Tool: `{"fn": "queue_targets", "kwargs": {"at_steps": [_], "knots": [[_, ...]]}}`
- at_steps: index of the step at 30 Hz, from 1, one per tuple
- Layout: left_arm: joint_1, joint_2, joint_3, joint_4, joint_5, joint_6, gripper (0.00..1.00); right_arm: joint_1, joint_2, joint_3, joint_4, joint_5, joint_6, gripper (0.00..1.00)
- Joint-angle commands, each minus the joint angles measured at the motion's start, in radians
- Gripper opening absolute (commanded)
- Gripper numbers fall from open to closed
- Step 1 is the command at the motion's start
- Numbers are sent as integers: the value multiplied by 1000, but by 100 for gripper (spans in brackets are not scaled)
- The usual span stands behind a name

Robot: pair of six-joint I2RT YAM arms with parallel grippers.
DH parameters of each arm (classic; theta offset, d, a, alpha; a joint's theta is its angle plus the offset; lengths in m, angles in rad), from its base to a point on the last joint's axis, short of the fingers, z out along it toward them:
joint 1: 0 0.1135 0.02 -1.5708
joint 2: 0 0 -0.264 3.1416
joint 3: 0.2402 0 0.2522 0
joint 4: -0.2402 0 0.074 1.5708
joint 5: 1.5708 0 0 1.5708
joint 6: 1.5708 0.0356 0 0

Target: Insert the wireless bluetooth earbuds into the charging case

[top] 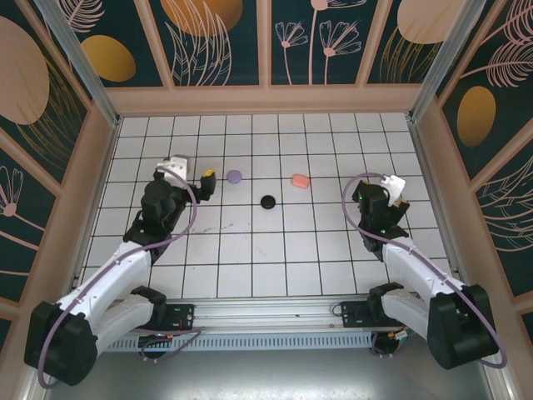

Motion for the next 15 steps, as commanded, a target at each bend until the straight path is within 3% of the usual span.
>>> {"fn": "queue_targets", "kwargs": {"at_steps": [1,6,15], "knots": [[69,-45,-88,180,-136,100,99,-79,49,-73,362,-38,-110,99],[170,-6,-209,375,-109,71,99,-142,182,-112,565,-90,-194,99],[267,334,-327,840,-4,62,99,-251,300,-219,944,-335,-238,99]]}}
